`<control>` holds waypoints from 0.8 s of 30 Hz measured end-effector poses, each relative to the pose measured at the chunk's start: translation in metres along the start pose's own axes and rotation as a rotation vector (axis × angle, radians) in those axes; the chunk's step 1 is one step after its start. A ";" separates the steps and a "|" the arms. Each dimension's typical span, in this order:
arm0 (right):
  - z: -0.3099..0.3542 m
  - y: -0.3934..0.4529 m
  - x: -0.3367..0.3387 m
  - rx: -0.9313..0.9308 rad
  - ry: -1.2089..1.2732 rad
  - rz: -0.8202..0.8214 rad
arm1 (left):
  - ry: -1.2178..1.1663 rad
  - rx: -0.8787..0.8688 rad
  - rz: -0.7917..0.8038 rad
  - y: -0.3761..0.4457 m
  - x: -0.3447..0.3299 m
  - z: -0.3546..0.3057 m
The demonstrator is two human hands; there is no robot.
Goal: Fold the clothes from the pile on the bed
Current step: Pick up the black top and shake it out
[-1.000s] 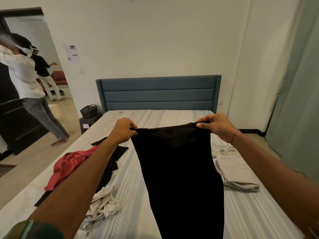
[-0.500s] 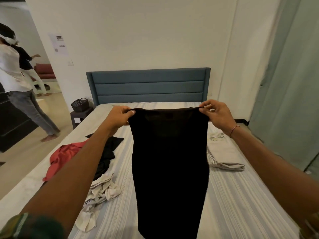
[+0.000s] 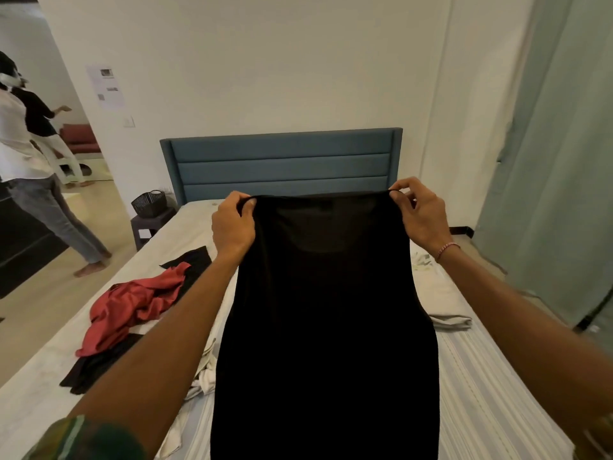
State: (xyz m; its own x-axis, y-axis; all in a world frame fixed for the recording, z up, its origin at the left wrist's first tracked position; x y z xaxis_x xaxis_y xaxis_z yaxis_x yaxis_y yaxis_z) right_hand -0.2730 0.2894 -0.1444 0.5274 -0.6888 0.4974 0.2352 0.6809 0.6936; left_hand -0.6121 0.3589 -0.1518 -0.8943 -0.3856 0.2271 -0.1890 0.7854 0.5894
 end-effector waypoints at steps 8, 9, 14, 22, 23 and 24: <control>-0.077 0.005 -0.068 -0.048 -0.080 -0.024 | 0.224 0.122 -0.098 -0.001 -0.083 0.061; -0.092 0.007 -0.080 -0.057 -0.105 -0.007 | 0.244 0.096 -0.080 0.000 -0.094 0.074; -0.183 0.016 -0.157 -0.098 -0.167 0.137 | 0.250 0.030 0.077 0.022 -0.162 0.167; -0.349 0.014 -0.305 -0.204 -0.143 0.351 | -0.090 0.518 0.332 0.043 -0.287 0.347; -0.367 0.010 -0.319 -0.219 -0.139 0.380 | -0.126 0.607 0.366 0.042 -0.300 0.367; -0.389 0.006 -0.338 -0.228 -0.135 0.397 | -0.143 0.669 0.390 0.040 -0.317 0.392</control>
State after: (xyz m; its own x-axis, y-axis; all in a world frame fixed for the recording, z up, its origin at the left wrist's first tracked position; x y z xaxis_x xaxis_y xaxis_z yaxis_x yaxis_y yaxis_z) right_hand -0.1320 0.6237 -0.5114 0.5055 -0.3807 0.7743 0.2182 0.9246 0.3122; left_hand -0.4957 0.7024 -0.5044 -0.9812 0.0079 0.1928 -0.0144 0.9933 -0.1144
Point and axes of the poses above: each hand's wrist, its own y-axis towards the middle knuckle, its own x-axis out of the back of the hand, z = x × y, the point moved 3 cm from there along y, towards the middle knuckle, and after that the axes turned 9 degrees about -y, right-handed, at the moved point
